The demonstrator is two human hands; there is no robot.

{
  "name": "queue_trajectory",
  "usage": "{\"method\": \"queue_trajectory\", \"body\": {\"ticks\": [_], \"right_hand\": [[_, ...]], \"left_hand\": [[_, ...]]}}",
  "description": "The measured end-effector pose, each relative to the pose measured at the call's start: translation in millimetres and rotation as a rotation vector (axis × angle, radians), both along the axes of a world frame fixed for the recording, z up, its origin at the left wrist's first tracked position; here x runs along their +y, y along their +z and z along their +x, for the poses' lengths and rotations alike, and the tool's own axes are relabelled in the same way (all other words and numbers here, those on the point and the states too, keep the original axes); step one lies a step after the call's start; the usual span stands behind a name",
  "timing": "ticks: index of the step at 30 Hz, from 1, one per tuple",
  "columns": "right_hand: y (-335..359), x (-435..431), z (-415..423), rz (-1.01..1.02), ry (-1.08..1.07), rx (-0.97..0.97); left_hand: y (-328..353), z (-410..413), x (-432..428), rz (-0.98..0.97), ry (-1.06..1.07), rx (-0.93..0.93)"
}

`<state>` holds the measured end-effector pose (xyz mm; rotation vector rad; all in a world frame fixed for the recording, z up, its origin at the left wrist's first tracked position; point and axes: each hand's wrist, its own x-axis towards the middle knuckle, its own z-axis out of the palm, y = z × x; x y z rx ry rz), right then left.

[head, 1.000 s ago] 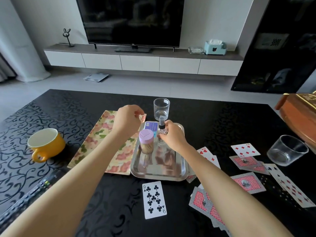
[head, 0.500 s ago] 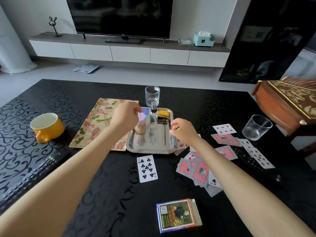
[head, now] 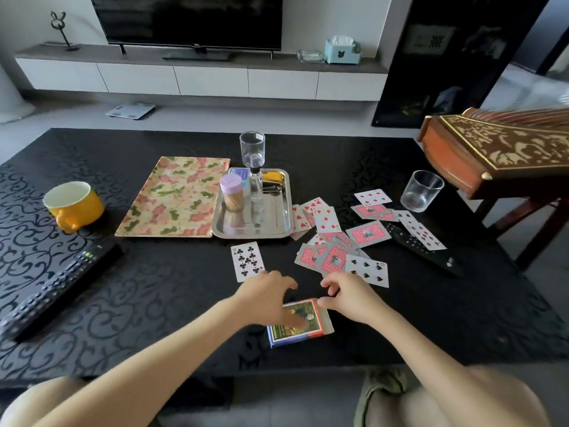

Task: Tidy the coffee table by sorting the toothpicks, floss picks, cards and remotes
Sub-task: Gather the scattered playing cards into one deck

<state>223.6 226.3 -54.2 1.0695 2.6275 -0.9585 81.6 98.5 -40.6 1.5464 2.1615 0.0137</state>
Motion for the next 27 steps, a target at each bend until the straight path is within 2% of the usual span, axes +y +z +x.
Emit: {"method": "queue_trajectory", "body": {"ticks": [3,7,9,12,16,19,23,27], "right_hand": [[-8,-1,11,-0.029,-0.094,0.080],[-9,28,27,0.354,-0.292,0.096],[-11,54,36,0.393,-0.348,0.015],[-16,77,37,0.269,-0.305,-0.045],[-23,75,21,0.176,-0.307,-0.069],[-27,73,5,0.142,-0.444,-0.076],[-20,73,-16,-0.002,-0.673,-0.073],[-20,66,-31,-0.100,-0.699,-0.025]], "left_hand": [[-10,28,6,0.008,-0.075,0.141],[-14,28,24,0.101,0.109,0.024],[-16,25,39,0.178,0.230,-0.009],[-21,18,65,0.235,0.289,0.041],[-28,16,94,0.196,0.213,0.072],[-36,18,102,0.231,0.186,0.054],[-42,18,102,0.299,0.202,0.014],[-42,18,97,0.352,0.263,-0.135]]}}
